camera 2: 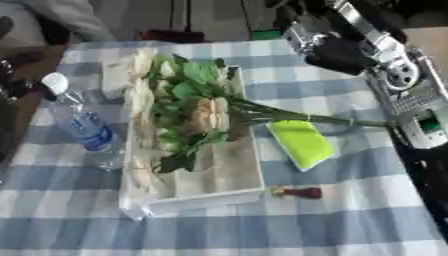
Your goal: Pick up objects on the table and place them in the box.
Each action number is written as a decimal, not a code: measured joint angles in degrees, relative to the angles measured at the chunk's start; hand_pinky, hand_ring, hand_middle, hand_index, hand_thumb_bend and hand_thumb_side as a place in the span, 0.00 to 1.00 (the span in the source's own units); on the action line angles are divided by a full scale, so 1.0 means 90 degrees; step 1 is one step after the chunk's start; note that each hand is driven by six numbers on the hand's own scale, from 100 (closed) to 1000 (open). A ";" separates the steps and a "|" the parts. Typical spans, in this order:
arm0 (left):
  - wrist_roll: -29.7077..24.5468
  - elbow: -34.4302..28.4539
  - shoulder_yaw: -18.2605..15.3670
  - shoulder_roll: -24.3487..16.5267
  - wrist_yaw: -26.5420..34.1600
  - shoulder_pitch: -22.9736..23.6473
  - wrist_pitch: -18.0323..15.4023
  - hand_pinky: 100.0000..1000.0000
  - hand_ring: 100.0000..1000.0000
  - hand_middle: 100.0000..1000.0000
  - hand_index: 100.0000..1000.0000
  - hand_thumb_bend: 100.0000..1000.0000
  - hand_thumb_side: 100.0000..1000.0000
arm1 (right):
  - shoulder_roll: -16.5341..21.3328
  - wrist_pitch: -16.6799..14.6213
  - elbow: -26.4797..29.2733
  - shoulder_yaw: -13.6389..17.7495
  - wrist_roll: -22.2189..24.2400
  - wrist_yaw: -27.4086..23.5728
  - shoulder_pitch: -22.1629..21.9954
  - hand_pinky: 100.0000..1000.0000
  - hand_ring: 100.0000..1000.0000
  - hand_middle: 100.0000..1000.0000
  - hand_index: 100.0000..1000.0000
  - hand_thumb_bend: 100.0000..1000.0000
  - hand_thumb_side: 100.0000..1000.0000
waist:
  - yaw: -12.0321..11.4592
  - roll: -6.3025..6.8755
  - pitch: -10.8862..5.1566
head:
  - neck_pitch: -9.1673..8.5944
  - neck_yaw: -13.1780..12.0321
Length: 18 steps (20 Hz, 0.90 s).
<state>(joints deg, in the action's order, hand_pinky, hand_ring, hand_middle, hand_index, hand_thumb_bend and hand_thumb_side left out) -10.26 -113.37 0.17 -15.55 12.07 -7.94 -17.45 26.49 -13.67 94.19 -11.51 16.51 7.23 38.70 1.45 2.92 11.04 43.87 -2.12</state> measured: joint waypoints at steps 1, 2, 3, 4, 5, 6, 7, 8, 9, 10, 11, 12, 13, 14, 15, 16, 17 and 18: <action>0.0000 0.0000 0.0000 0.0000 0.0000 0.0000 0.0000 0.41 0.78 0.97 0.93 0.47 0.40 | 0.0002 0.0020 0.0020 0.0023 0.0003 -0.0009 -0.0019 0.62 0.58 0.67 0.78 0.00 0.64 | 0.0001 0.0001 0.0000 | 0.0000 -0.0002; 0.0000 0.0000 0.0000 0.0000 0.0000 0.0000 0.0000 0.41 0.78 0.97 0.93 0.47 0.41 | 0.0003 0.0040 0.0038 0.0032 0.0003 -0.0023 -0.0037 0.62 0.58 0.67 0.78 0.00 0.64 | -0.0005 0.0002 0.0000 | 0.0000 -0.0008; 0.0002 0.0000 0.0000 0.0000 0.0000 0.0000 -0.0002 0.41 0.78 0.97 0.93 0.46 0.41 | 0.0003 0.0062 0.0045 0.0043 0.0003 -0.0030 -0.0044 0.62 0.58 0.67 0.78 0.00 0.64 | -0.0019 0.0005 0.0000 | 0.0000 -0.0018; 0.0009 0.0000 -0.0001 0.0000 0.0000 0.0006 -0.0006 0.41 0.78 0.97 0.93 0.46 0.42 | 0.0003 0.0075 0.0058 0.0053 0.0009 -0.0034 -0.0044 0.62 0.58 0.67 0.78 0.00 0.64 | -0.0025 0.0009 0.0000 | 0.0000 -0.0024; 0.0017 0.0000 -0.0001 0.0000 0.0000 0.0018 -0.0007 0.41 0.78 0.97 0.93 0.46 0.42 | 0.0003 0.0082 0.0077 0.0060 0.0016 -0.0039 -0.0045 0.62 0.58 0.67 0.78 0.00 0.64 | -0.0017 0.0012 0.0000 | 0.0000 -0.0025; 0.0019 0.0000 -0.0001 0.0000 0.0000 0.0025 -0.0007 0.41 0.78 0.97 0.93 0.46 0.42 | 0.0003 0.0089 0.0083 0.0061 0.0023 -0.0046 -0.0048 0.62 0.58 0.67 0.78 0.00 0.64 | -0.0006 0.0013 0.0000 | 0.0000 -0.0025; 0.0020 0.0000 -0.0001 0.0000 0.0000 0.0025 -0.0007 0.41 0.78 0.97 0.93 0.46 0.41 | 0.0003 0.0096 0.0085 0.0062 0.0030 -0.0051 -0.0053 0.62 0.58 0.67 0.78 0.00 0.64 | 0.0001 0.0013 -0.0001 | 0.0000 -0.0025; 0.0020 0.0000 0.0000 0.0000 0.0001 0.0025 -0.0007 0.41 0.78 0.97 0.93 0.46 0.41 | 0.0003 0.0101 0.0089 0.0063 0.0034 -0.0054 -0.0058 0.62 0.58 0.67 0.78 0.00 0.64 | 0.0002 0.0013 -0.0002 | 0.0000 -0.0026; 0.0020 0.0000 0.0000 0.0000 0.0004 0.0025 -0.0008 0.41 0.78 0.97 0.93 0.47 0.41 | 0.0003 0.0103 0.0098 0.0063 0.0035 -0.0057 -0.0072 0.62 0.58 0.67 0.78 0.00 0.64 | 0.0002 0.0013 -0.0004 | 0.0000 -0.0030; 0.0021 0.0000 0.0000 0.0000 0.0007 0.0025 -0.0008 0.41 0.78 0.97 0.93 0.46 0.41 | 0.0003 0.0104 0.0104 0.0064 0.0036 -0.0061 -0.0085 0.62 0.58 0.67 0.78 0.00 0.64 | 0.0002 0.0013 -0.0006 | 0.0000 -0.0033; 0.0023 0.0000 0.0000 0.0000 0.0009 0.0025 -0.0009 0.41 0.78 0.97 0.93 0.46 0.42 | 0.0004 0.0105 0.0119 0.0064 0.0036 -0.0064 -0.0096 0.62 0.58 0.67 0.78 0.00 0.64 | 0.0002 0.0013 -0.0007 | 0.0000 -0.0033; 0.0025 0.0000 0.0000 0.0000 0.0010 0.0025 -0.0009 0.41 0.78 0.97 0.93 0.46 0.42 | 0.0004 0.0105 0.0122 0.0064 0.0035 -0.0067 -0.0100 0.62 0.58 0.67 0.78 0.00 0.64 | 0.0002 0.0013 -0.0007 | 0.0000 -0.0033; 0.0030 0.0000 0.0000 0.0000 0.0010 0.0025 -0.0008 0.41 0.78 0.97 0.93 0.47 0.41 | 0.0004 0.0105 0.0124 0.0064 0.0035 -0.0072 -0.0100 0.62 0.58 0.67 0.78 0.00 0.64 | 0.0002 0.0012 -0.0010 | 0.0000 -0.0033; 0.0035 0.0000 0.0000 0.0000 0.0010 0.0025 -0.0005 0.41 0.78 0.97 0.93 0.47 0.41 | 0.0004 0.0107 0.0126 0.0064 0.0034 -0.0074 -0.0101 0.62 0.58 0.67 0.78 0.00 0.64 | 0.0001 0.0012 -0.0013 | 0.0000 -0.0033; 0.0039 0.0000 0.0000 0.0000 0.0010 0.0025 -0.0003 0.41 0.78 0.97 0.93 0.47 0.41 | 0.0004 0.0114 0.0126 0.0066 0.0031 -0.0074 -0.0104 0.62 0.58 0.67 0.78 0.00 0.64 | -0.0005 0.0012 -0.0015 | 0.0000 -0.0035; 0.0042 0.0000 0.0000 0.0000 0.0011 0.0025 -0.0002 0.41 0.78 0.97 0.93 0.47 0.41 | 0.0004 0.0123 0.0126 0.0067 0.0031 -0.0074 -0.0105 0.62 0.58 0.67 0.78 0.00 0.64 | -0.0009 0.0012 -0.0016 | 0.0000 -0.0038; 0.0043 0.0000 0.0000 0.0000 0.0011 0.0025 -0.0001 0.41 0.78 0.97 0.93 0.47 0.41 | 0.0004 0.0127 0.0126 0.0071 0.0032 -0.0074 -0.0106 0.62 0.58 0.67 0.78 0.00 0.64 | -0.0008 0.0011 -0.0016 | 0.0000 -0.0039; 0.0043 0.0000 0.0000 0.0000 0.0011 0.0025 0.0000 0.41 0.78 0.97 0.93 0.47 0.41 | 0.0004 0.0129 0.0126 0.0080 0.0032 -0.0074 -0.0107 0.62 0.58 0.67 0.78 0.00 0.64 | -0.0008 0.0011 -0.0017 | 0.0000 -0.0039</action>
<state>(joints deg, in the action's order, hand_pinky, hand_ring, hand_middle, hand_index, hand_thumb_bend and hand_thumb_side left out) -9.87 -113.37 0.17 -15.55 12.17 -7.71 -17.45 26.52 -12.51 95.33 -10.80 16.80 6.56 37.74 1.38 3.02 10.89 43.87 -2.47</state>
